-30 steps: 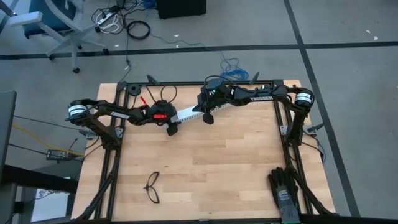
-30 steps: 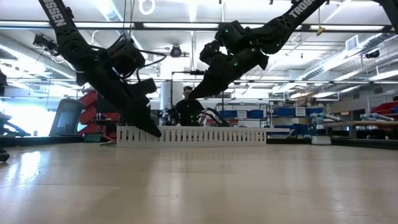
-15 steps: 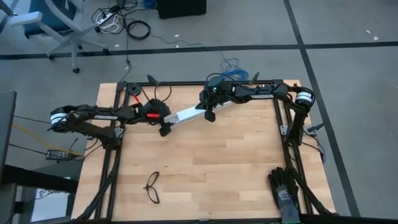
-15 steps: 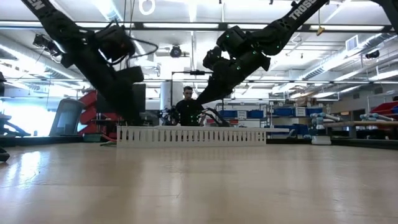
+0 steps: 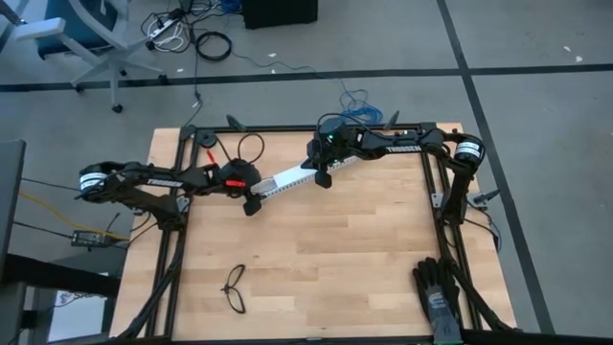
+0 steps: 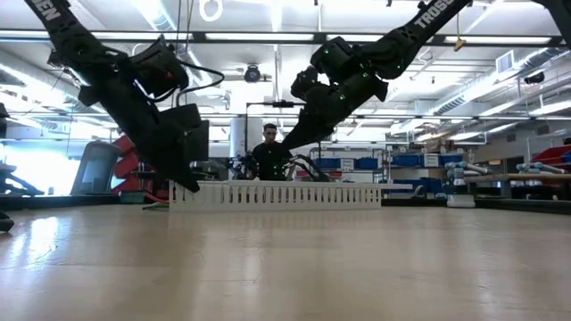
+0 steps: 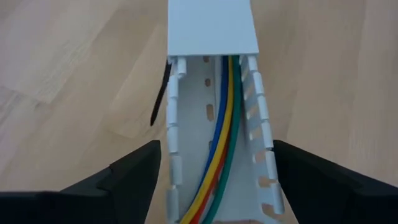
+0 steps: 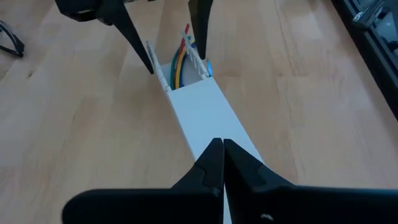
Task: Ziptie cables
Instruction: Close the white cable duct lid
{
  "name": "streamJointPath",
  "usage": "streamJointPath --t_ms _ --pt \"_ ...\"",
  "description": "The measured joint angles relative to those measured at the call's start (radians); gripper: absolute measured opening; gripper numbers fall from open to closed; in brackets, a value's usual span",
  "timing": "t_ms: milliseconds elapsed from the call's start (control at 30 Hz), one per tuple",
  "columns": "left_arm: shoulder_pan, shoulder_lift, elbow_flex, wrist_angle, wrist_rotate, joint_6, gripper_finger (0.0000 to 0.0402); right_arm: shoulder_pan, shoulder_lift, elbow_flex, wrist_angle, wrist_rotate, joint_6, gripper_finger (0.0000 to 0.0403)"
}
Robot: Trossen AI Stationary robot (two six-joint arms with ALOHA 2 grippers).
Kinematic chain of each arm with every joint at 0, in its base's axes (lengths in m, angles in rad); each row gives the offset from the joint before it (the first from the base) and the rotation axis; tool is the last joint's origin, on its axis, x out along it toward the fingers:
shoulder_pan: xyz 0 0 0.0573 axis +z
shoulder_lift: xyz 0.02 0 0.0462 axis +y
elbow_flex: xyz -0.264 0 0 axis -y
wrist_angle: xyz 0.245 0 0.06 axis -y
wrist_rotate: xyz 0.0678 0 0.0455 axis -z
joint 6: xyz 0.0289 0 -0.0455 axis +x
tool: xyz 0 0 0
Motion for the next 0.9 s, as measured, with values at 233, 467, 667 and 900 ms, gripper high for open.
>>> streamJointPath --t_ms 233,467,667,900 --pt "0.000 0.000 -0.070 0.168 -0.001 -0.020 0.0301 0.003 0.000 0.000 -0.005 0.000 0.000 0.0000" --pt "0.000 0.012 -0.089 0.216 -0.049 -0.015 0.0290 0.004 0.000 0.000 -0.005 0.000 0.000 0.0000" --pt "0.000 0.093 -0.089 0.257 -0.048 -0.015 0.0270 0.004 0.000 0.000 -0.005 -0.001 0.000 0.0000" --pt "0.000 0.133 -0.088 0.342 -0.049 0.005 0.0220 0.004 0.000 0.000 -0.017 -0.002 0.000 0.0000"
